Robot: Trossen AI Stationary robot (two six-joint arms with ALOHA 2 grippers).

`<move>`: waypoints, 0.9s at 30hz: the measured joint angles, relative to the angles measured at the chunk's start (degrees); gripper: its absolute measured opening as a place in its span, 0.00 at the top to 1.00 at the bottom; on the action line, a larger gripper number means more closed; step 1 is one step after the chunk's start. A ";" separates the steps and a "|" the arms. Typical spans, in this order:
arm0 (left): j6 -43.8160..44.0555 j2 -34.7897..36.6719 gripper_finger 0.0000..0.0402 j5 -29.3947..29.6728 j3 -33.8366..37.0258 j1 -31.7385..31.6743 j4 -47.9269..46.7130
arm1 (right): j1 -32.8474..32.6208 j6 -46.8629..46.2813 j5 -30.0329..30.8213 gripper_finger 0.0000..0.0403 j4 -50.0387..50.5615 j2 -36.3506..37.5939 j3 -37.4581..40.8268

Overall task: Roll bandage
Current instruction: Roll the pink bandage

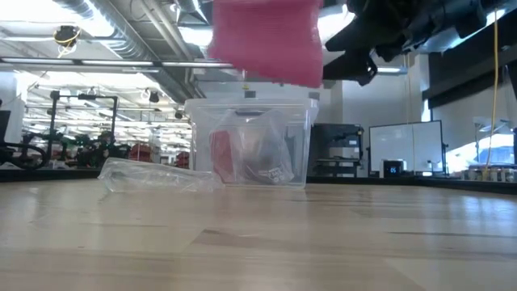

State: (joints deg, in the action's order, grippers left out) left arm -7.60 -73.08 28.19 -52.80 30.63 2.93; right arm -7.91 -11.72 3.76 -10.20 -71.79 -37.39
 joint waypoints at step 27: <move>8.07 0.00 1.00 1.25 -0.02 -2.28 0.93 | -7.49 67.48 7.75 0.52 -17.32 -7.87 -0.13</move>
State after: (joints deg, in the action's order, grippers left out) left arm 0.47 -73.08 29.44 -52.82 28.35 3.86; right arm -15.41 55.77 11.51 -27.52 -79.66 -37.51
